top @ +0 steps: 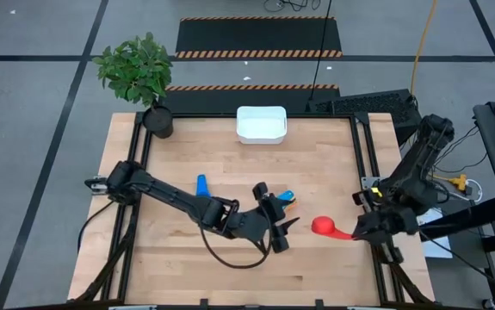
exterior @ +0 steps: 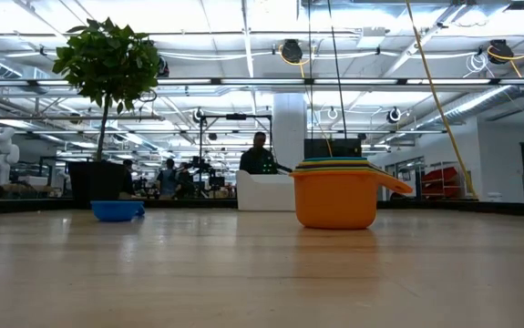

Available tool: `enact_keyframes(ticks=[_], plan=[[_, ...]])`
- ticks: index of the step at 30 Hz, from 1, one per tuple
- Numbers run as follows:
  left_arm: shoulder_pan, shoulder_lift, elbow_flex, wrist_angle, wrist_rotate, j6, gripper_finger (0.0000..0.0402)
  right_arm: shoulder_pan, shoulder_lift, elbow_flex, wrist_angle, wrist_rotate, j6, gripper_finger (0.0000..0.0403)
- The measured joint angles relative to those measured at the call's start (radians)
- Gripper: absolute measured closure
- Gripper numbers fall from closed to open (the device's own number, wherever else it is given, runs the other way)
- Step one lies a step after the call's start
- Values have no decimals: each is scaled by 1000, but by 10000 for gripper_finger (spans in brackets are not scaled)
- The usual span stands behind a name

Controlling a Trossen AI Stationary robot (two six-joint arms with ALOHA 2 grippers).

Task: Nest measuring cups in basket
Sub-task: Stack the red measuring cup on top of the light blue measuring cup

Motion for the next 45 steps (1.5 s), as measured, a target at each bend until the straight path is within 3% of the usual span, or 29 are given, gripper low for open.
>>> enact_keyframes(ticks=[6, 14, 22, 32, 37, 45], plan=[[-19, 31, 0, 103, 8, -58, 214, -37, -8, -1, 71, -185, 32, 403], [-63, 67, 1, 160, 2, -68, 240, -83, -3, -1, 152, -344, 91, 403], [-55, 117, 0, 226, 25, -138, 188, -113, 8, -1, 160, -345, 101, 403], [-16, 158, 1, 397, 34, -7, 89, -113, 5, -1, 184, -400, 179, 403], [-17, 158, 0, 469, 34, 84, 93, -113, 5, -1, 183, -400, 181, 403], [-62, 158, 0, 583, 39, 365, 145, -113, 5, -1, 191, -396, 200, 403]])
